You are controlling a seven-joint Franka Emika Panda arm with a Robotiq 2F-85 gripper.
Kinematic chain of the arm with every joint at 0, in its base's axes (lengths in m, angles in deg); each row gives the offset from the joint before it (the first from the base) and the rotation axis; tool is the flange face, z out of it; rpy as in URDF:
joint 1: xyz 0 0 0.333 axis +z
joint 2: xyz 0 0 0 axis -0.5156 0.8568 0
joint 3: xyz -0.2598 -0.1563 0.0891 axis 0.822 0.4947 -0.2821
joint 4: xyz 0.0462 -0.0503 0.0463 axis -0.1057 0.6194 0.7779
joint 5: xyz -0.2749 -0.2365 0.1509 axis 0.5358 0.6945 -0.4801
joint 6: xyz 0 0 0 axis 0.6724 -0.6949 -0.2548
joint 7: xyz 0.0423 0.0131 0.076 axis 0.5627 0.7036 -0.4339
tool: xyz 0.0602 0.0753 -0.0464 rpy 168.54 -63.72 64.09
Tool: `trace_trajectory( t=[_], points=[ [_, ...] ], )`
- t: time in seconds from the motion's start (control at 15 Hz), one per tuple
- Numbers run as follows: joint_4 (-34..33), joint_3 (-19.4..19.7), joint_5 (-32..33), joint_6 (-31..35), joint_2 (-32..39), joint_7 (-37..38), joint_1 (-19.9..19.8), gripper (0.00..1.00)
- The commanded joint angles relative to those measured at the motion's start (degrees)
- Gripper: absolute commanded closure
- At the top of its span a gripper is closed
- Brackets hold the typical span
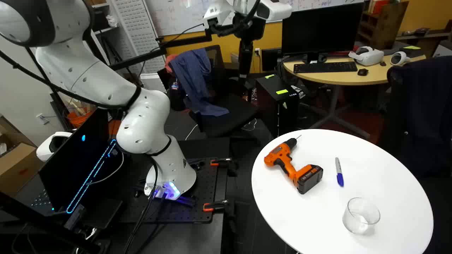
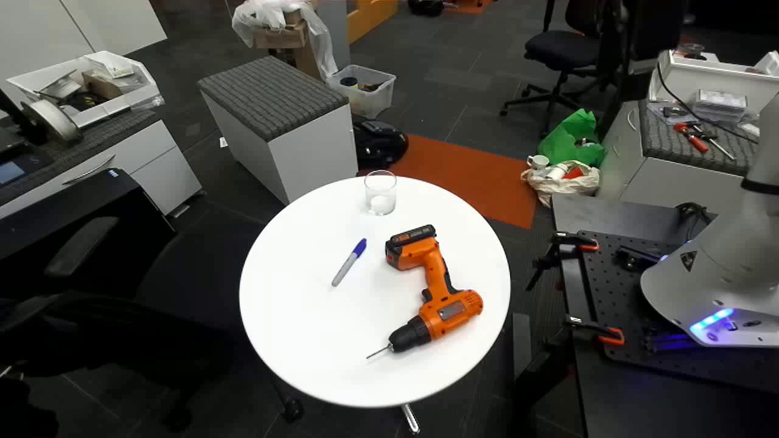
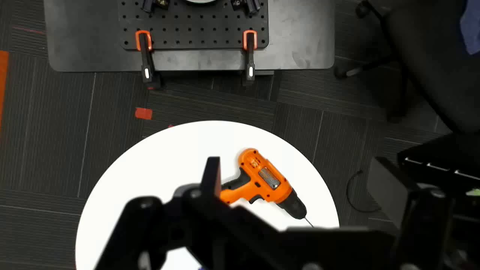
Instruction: Move the glass container to the left
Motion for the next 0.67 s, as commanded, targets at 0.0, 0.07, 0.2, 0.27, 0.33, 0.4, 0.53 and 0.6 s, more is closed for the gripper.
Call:
trace_trajectory(
  t=[0.0,0.07,0.2,0.27,0.33,0.4,0.53,0.6],
  points=[
    [-0.17,-0.48,-0.18,-0.19,0.07,-0.26,-0.65,0.0],
    [-0.17,-0.48,-0.18,-0.19,0.07,-0.26,-0.65,0.0],
    [-0.17,-0.48,-0.18,-0.19,0.07,-0.26,-0.65,0.0],
    [-0.17,-0.48,-0.18,-0.19,0.07,-0.26,-0.65,0.0],
    [-0.17,-0.48,-0.18,-0.19,0.06,-0.26,-0.65,0.0],
    [-0.17,-0.48,-0.18,-0.19,0.07,-0.26,-0.66,0.0],
    [-0.02,-0.56,0.13,0.12,-0.23,-0.43,-0.66,0.0],
    [0.11,-0.62,0.5,0.78,-0.39,-0.54,-0.76,0.0]
  ],
)
